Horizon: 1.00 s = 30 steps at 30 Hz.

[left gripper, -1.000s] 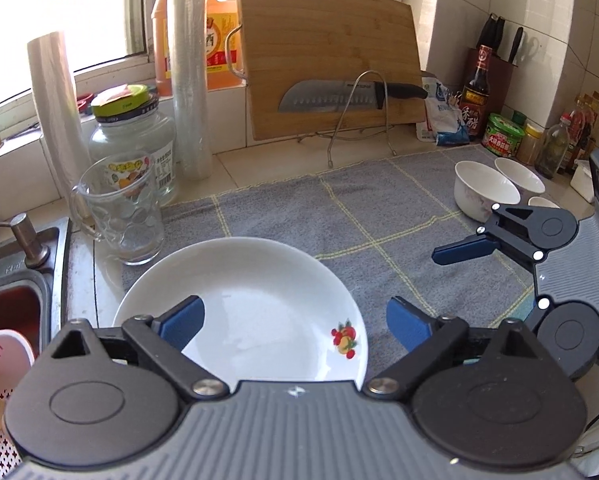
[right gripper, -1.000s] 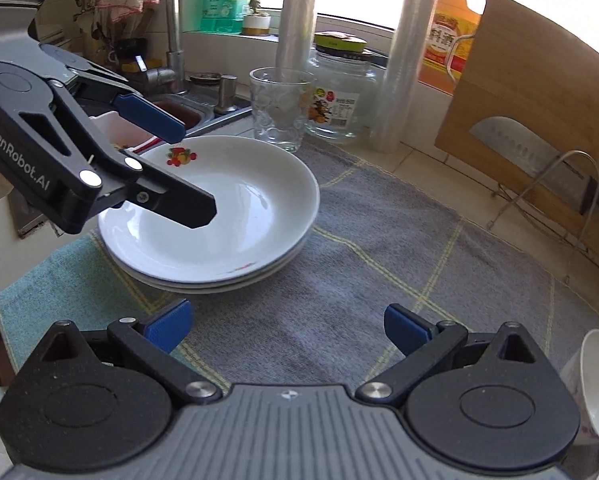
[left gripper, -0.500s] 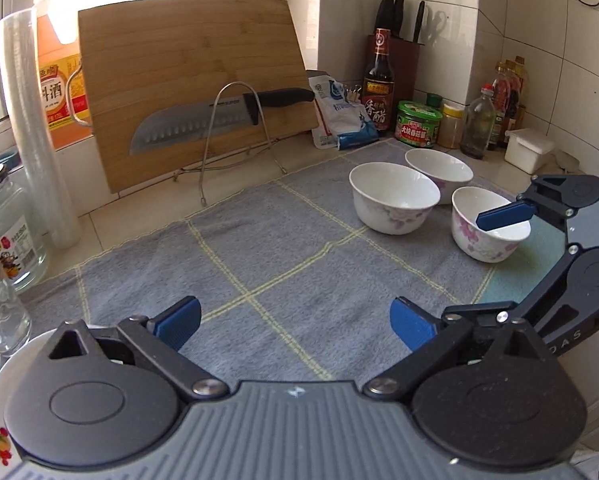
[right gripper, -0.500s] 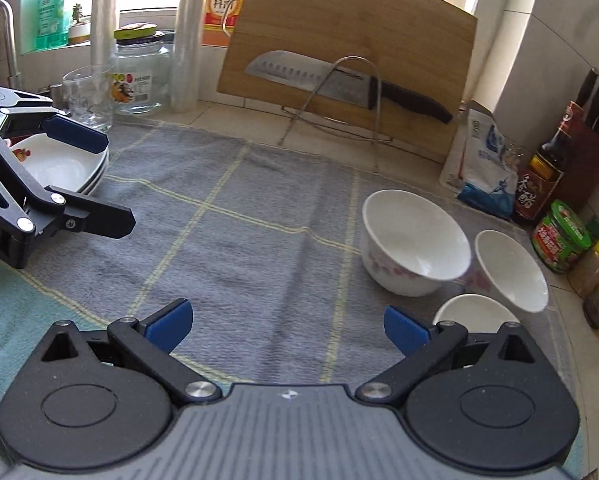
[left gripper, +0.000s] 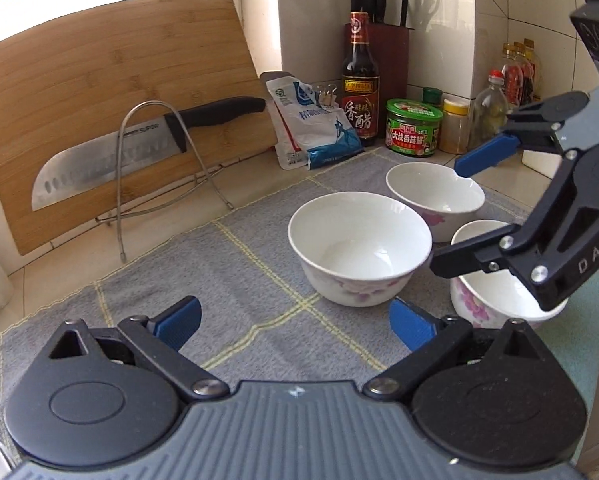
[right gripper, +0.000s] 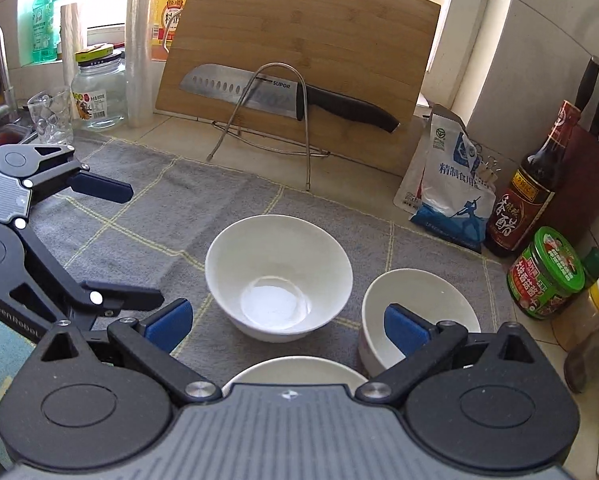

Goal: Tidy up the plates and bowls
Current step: 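Move the right gripper to the rim of a white pink-patterned bowl, then close the right gripper on the bowl rim and lift the bowl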

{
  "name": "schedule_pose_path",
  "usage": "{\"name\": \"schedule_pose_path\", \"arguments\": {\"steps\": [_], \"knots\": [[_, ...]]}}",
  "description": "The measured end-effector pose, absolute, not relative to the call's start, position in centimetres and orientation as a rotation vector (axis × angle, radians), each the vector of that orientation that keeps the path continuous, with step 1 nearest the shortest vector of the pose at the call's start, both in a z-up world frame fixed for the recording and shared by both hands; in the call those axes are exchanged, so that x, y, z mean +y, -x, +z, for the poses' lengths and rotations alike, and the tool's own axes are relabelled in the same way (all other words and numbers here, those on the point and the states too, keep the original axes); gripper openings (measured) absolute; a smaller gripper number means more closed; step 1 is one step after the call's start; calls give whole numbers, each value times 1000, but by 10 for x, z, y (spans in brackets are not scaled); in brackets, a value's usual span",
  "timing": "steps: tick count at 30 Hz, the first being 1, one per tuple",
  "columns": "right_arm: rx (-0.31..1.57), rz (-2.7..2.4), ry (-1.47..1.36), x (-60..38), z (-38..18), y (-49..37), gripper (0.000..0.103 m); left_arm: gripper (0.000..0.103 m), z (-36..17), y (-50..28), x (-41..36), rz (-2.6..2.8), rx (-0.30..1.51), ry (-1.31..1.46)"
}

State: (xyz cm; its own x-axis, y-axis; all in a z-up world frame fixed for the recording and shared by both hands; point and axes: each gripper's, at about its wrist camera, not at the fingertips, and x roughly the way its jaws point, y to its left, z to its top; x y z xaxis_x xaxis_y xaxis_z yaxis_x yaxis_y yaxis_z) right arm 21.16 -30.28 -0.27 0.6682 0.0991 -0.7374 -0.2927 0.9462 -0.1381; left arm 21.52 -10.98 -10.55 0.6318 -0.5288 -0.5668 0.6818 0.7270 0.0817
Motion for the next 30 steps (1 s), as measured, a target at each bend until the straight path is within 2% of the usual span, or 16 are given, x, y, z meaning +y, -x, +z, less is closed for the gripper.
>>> {"name": "schedule_pose_path", "arguments": {"steps": [7, 12, 17, 30], "knots": [[824, 313, 220, -314, -7, -239, 102, 94, -117, -224, -133, -741, 556, -341], [860, 359, 178, -318, -14, -259, 93, 84, -118, -231, -141, -773, 562, -344], [899, 376, 133, -322, -22, -278, 86, 79, -120, -232, -148, -810, 566, -360], [979, 386, 74, -327, -35, -296, 76, 78, -123, -238, -156, -860, 561, -382]]}}
